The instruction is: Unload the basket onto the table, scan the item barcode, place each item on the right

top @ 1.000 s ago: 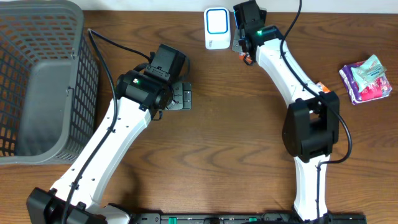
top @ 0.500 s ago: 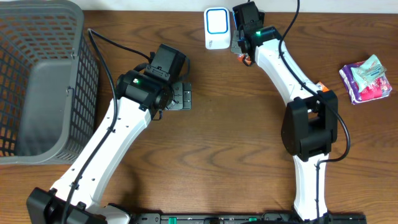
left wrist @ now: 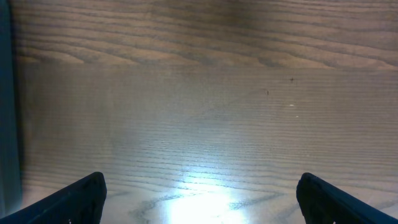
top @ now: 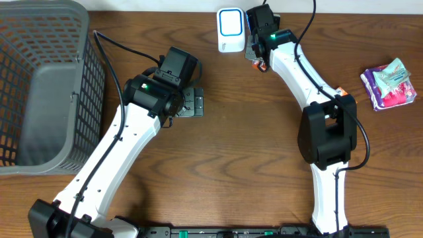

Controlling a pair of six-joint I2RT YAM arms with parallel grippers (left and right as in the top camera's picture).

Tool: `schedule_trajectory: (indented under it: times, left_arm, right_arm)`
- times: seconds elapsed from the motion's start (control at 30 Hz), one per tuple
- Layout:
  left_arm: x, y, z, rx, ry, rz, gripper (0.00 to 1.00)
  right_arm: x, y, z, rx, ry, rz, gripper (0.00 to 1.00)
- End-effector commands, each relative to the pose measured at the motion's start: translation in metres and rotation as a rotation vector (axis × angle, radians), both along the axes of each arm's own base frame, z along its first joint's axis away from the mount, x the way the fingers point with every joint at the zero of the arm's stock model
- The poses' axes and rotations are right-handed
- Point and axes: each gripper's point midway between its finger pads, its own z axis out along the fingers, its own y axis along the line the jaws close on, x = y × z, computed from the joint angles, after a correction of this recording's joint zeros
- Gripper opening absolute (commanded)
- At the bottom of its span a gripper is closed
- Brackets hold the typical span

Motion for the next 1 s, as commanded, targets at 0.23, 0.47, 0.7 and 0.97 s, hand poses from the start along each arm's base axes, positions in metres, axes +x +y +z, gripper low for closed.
schedule_trajectory:
  times: [0.23, 0.47, 0.7, 0.97]
  left_arm:
    - [0.000, 0.004, -0.001, 0.018, -0.001, 0.012, 0.98]
    - [0.000, 0.004, -0.001, 0.018, -0.001, 0.012, 0.98]
    - [0.000, 0.004, -0.001, 0.018, -0.001, 0.012, 0.98]
    - [0.000, 0.004, -0.001, 0.018, -0.001, 0.012, 0.98]
  right_arm:
    - [0.001, -0.024, -0.007, -0.018, 0.027, -0.057, 0.01]
    - [-0.004, -0.051, -0.011, -0.043, 0.066, -0.104, 0.01]
    - [-0.009, -0.076, -0.016, -0.037, 0.110, -0.142, 0.01]
    - [0.016, 0.012, 0.001, 0.292, 0.015, 0.167, 0.01]
